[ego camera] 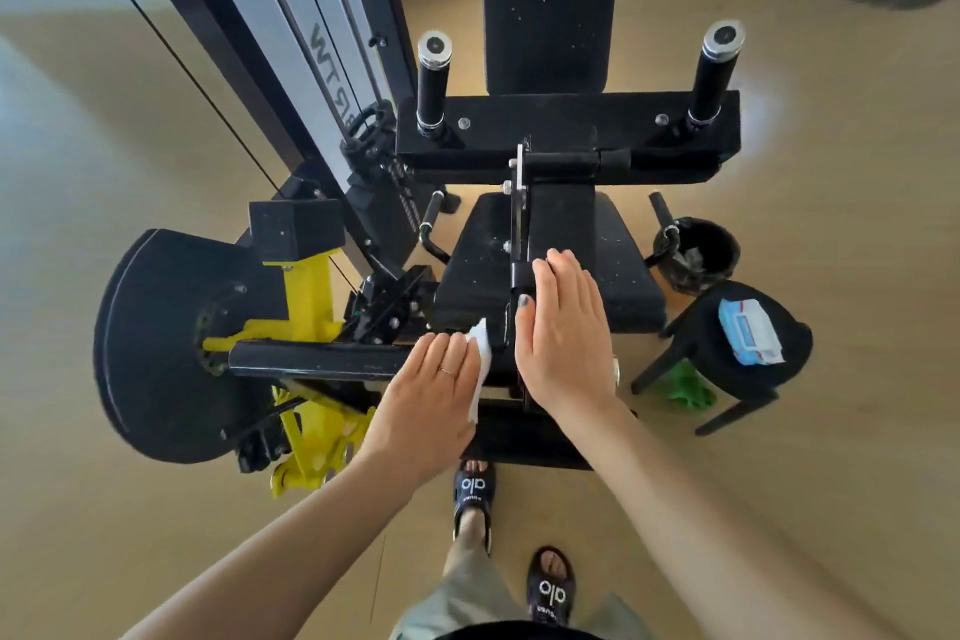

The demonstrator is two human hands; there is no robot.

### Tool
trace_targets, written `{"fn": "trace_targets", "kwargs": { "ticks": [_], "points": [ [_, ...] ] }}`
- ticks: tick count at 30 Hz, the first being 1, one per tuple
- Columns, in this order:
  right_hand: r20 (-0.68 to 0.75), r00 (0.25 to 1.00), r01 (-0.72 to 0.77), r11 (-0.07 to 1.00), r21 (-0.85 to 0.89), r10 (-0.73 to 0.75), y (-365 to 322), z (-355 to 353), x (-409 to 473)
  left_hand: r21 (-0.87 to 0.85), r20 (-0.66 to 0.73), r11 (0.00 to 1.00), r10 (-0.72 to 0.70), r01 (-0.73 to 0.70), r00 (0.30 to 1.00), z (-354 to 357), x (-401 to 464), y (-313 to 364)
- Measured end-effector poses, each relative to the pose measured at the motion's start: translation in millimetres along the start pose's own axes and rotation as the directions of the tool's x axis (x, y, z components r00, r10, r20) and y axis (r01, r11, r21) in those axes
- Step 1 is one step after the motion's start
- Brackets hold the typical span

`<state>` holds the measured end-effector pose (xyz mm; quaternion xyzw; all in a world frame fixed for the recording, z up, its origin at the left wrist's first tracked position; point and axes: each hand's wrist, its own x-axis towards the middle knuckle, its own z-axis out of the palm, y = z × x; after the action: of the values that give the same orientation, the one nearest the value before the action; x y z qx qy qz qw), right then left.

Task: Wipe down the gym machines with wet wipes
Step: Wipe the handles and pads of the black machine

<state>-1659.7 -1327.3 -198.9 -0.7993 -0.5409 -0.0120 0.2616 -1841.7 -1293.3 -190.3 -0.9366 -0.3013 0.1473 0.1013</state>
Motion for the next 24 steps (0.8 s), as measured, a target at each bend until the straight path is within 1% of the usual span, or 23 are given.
{"fn": "trace_targets", "kwargs": {
  "ticks": [2,4,5,7,9,11,13,16,20,22,23,24],
  "points": [
    [0.004,1.0,0.015,1.0,-0.007,-0.015,1,0,-1,0.024,0.017,0.996,-0.087,0.086,0.996,0,-6,-6],
    [0.003,1.0,0.01,1.0,-0.026,-0.01,-1,0,-1,-0.018,0.065,0.982,-0.185,0.186,0.981,-10,-5,4],
    [0.0,1.0,0.004,0.999,-0.041,-0.005,-2,0,0,-0.048,0.082,0.979,-0.196,0.2,0.977,-18,-1,15],
    [-0.008,1.0,0.006,0.999,-0.046,-0.006,-3,1,1,-0.103,0.088,0.983,-0.146,0.155,0.985,-31,10,38],
    [-0.019,1.0,0.008,1.0,-0.014,-0.008,0,0,1,-0.121,0.07,0.984,-0.121,0.129,0.99,-39,15,45],
    [-0.017,1.0,0.009,1.0,0.009,-0.009,2,-2,1,-0.166,0.05,0.978,-0.119,0.126,0.992,-40,10,32],
    [-0.019,1.0,0.013,1.0,-0.005,-0.013,2,-2,0,-0.23,0.045,0.967,-0.1,0.108,0.994,-39,3,10],
    [-0.029,0.999,0.022,1.0,-0.013,-0.022,1,-2,1,-0.261,0.085,0.958,-0.097,0.116,0.992,-37,1,-13],
    [-0.048,0.999,0.01,1.0,-0.015,-0.011,1,0,1,-0.405,-0.006,0.905,-0.142,0.128,0.99,-33,15,-23],
    [-0.049,0.999,0.0,1.0,-0.021,-0.001,-1,1,1,-0.424,-0.014,0.891,-0.182,0.159,0.983,-31,18,-24],
    [-0.049,0.999,0.001,0.999,-0.033,-0.002,-1,1,1,-0.403,-0.016,0.901,-0.182,0.16,0.983,-30,18,-25],
    [-0.045,0.999,0.004,0.999,-0.047,-0.007,-1,1,2,-0.356,-0.019,0.925,-0.149,0.133,0.989,-29,17,-25]
  ]
}}
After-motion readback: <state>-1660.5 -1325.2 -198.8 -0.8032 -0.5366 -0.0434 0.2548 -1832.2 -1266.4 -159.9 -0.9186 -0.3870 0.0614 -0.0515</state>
